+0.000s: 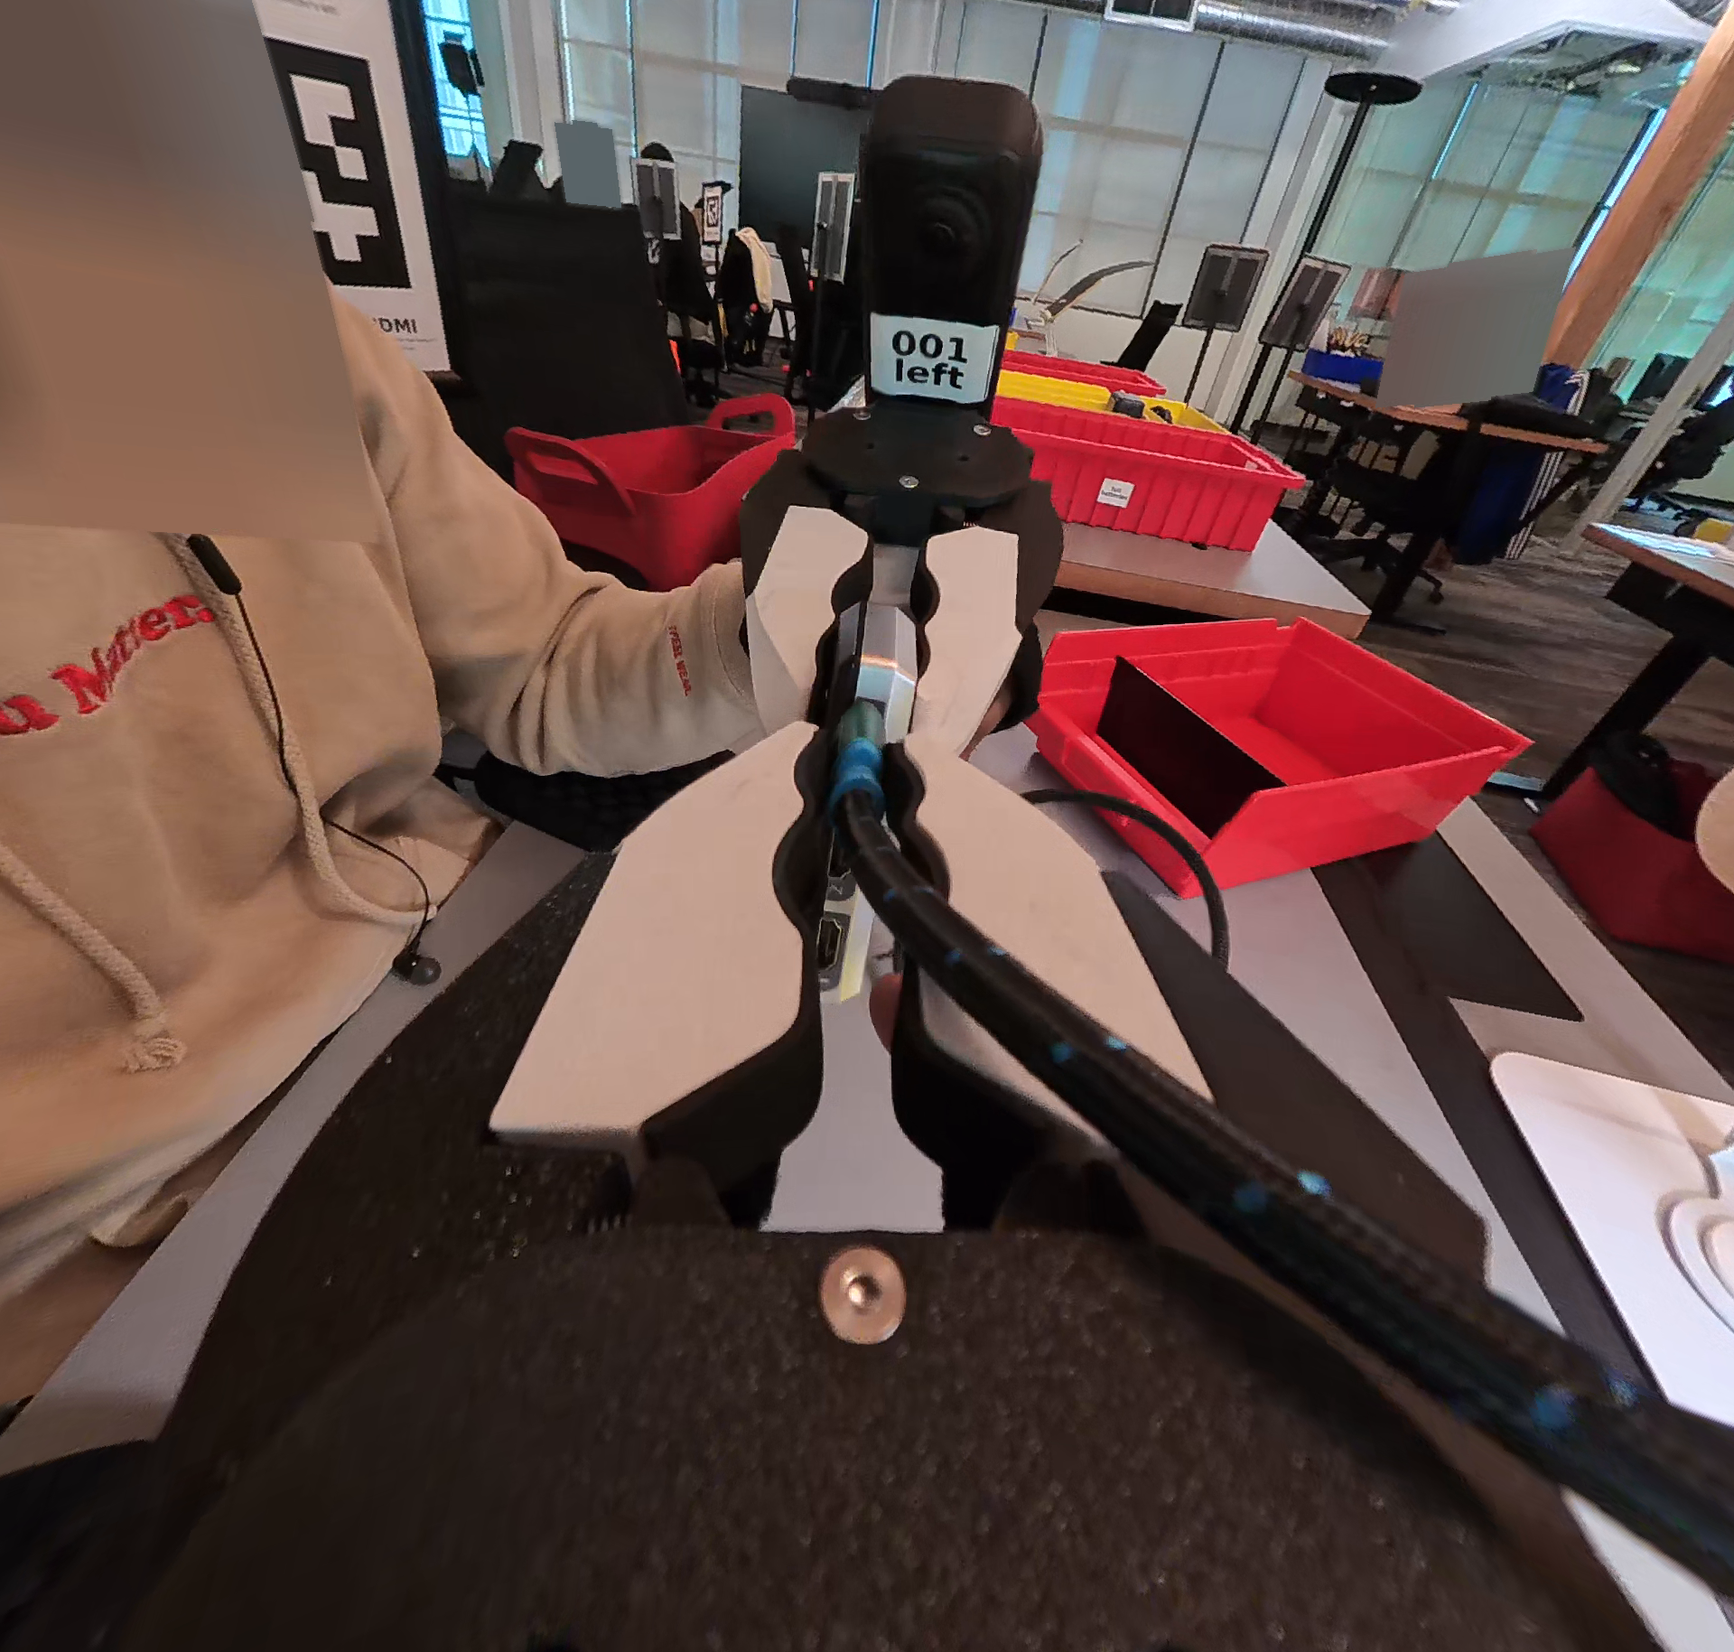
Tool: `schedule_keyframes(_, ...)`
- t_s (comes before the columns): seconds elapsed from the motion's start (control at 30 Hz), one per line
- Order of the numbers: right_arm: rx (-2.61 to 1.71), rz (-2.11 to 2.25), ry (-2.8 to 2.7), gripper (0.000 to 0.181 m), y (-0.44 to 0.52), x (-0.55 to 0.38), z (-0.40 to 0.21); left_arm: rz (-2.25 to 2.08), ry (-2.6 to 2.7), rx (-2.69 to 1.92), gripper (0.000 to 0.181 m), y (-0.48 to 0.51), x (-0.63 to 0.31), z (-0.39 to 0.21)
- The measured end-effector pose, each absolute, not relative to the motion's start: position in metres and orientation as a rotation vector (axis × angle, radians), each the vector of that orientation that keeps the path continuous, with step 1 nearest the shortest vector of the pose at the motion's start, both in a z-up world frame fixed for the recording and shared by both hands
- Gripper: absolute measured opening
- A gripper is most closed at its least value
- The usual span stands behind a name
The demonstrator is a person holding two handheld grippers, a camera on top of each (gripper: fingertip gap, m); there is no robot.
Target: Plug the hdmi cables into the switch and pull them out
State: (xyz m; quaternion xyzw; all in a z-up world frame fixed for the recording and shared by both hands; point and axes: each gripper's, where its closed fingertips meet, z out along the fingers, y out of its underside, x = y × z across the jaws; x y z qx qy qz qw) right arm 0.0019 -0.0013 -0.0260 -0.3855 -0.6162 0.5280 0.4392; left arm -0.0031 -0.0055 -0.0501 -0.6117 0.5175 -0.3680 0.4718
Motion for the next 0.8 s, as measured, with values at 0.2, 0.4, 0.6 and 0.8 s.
schedule_keyframes(0.2, -0.833, 1.484, -1.327, 0.012, 0.013, 0.034, 0.005, -0.807, 1.188, -1.54, 0.022, 0.009, -0.03, -0.043)
schedule_keyframes(0.4, -1.062, 1.036, -1.048, 0.011, 0.074, 0.116, 0.028, -0.735, 0.985, -1.496, 0.022, 0.032, -0.108, -0.011)
schedule_keyframes(0.6, -1.475, 0.637, -1.079, 0.011, 0.118, 0.106, -0.021, -0.773, 0.939, -1.511, 0.022, 0.04, -0.104, -0.016)
schedule_keyframes(0.8, -2.009, 0.191, -1.065, 0.013, 0.181, 0.103, -0.131, -0.785, 0.968, -1.511, 0.022, 0.037, -0.093, -0.019)
